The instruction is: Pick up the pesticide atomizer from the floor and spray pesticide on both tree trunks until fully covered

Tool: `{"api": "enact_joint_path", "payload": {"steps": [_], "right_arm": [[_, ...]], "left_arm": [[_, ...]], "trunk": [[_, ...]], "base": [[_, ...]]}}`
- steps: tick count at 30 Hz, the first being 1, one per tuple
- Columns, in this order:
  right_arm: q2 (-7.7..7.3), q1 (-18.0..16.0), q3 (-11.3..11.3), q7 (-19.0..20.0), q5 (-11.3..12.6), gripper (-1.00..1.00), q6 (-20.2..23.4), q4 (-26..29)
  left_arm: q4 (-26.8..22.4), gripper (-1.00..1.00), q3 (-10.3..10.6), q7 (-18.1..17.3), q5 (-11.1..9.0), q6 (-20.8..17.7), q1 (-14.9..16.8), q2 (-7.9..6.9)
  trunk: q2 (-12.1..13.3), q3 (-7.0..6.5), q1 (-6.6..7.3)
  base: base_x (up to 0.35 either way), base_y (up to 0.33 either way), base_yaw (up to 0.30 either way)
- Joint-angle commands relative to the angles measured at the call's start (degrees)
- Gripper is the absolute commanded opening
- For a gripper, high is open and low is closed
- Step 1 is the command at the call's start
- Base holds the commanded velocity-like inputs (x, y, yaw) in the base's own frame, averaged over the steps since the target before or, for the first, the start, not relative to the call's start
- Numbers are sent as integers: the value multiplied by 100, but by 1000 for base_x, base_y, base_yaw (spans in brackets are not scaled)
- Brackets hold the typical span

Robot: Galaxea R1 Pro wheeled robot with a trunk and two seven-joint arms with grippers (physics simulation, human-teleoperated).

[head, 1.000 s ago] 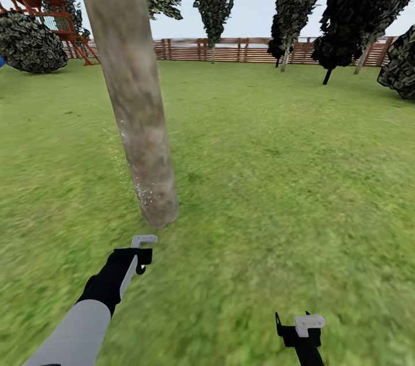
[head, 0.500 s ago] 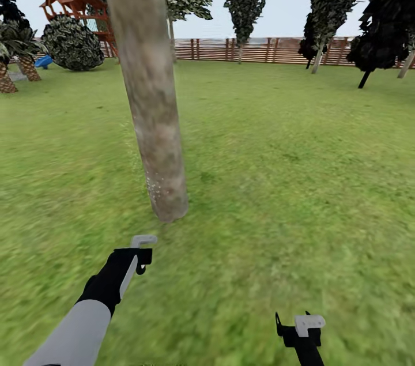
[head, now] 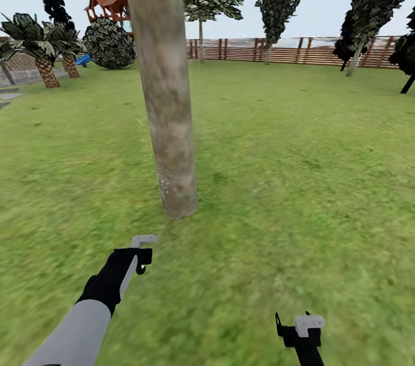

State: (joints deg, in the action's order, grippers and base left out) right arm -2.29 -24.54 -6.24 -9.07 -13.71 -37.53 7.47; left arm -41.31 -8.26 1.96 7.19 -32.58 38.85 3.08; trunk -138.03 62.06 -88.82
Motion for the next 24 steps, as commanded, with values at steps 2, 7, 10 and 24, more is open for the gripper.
{"api": "enact_joint_path", "payload": {"steps": [2,7,10,24], "right_arm": [[0,-2,0,1,0,100,1,0],[0,-4,0,0,0,100,3,0],[0,-3,0,-1,0,100,0,0],[-20,0,0,1,9,100,8,0]], "left_arm": [[0,-100,0,-3,1,3,0,0],[0,-100,0,-3,1,0,0,0],[0,-100,0,-4,1,4,0,0],[-1,-100,-12,-17,-33,-4,10,-33]], "trunk": [[0,0,0],[0,-2,0],[0,-6,0],[0,-7,0]], "base": [[73,-284,278],[82,-284,278],[94,-284,149],[42,-105,7]]}}
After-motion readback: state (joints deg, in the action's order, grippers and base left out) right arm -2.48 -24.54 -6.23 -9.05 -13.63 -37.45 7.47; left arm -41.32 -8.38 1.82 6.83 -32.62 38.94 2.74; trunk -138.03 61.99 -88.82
